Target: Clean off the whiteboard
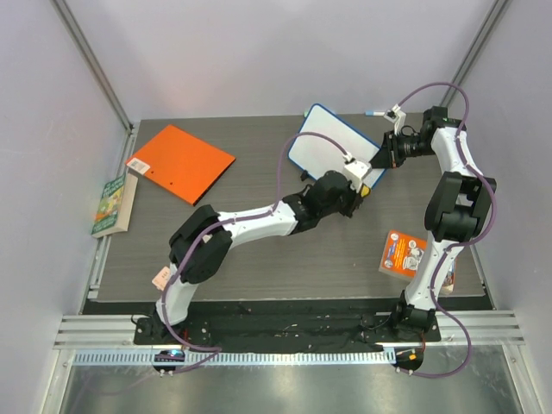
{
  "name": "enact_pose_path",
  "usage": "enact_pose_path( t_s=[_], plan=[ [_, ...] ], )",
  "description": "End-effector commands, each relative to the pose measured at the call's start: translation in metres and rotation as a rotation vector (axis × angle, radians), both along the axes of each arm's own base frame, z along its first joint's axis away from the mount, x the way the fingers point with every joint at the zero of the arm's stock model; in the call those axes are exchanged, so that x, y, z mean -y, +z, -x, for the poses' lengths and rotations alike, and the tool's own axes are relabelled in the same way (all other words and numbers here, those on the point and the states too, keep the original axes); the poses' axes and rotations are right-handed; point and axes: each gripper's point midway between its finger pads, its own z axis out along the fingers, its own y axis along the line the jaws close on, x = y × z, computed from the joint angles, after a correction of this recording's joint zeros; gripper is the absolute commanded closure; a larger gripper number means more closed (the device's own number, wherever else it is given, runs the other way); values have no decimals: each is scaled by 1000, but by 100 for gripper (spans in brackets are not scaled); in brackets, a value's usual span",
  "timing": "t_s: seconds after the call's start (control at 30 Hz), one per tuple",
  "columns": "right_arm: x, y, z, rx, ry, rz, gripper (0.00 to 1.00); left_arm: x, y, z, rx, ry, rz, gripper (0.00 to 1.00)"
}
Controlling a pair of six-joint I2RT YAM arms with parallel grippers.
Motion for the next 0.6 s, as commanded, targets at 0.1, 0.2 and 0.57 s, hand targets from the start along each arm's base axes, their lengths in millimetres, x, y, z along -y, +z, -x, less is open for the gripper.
enact_pose_path(
  t_s=[0.1, 0.2, 0.57],
  plan=[
    [-4, -62, 27, -143, 85, 171, 99, -19, 34, -107, 17, 307, 81, 100],
    [-4, -63, 28, -147, 85, 169, 98, -7, 21, -125, 2, 313, 91, 100],
    [-5, -61, 27, -143, 85, 166, 99, 15, -37, -128, -89, 282, 30, 100]
  ],
)
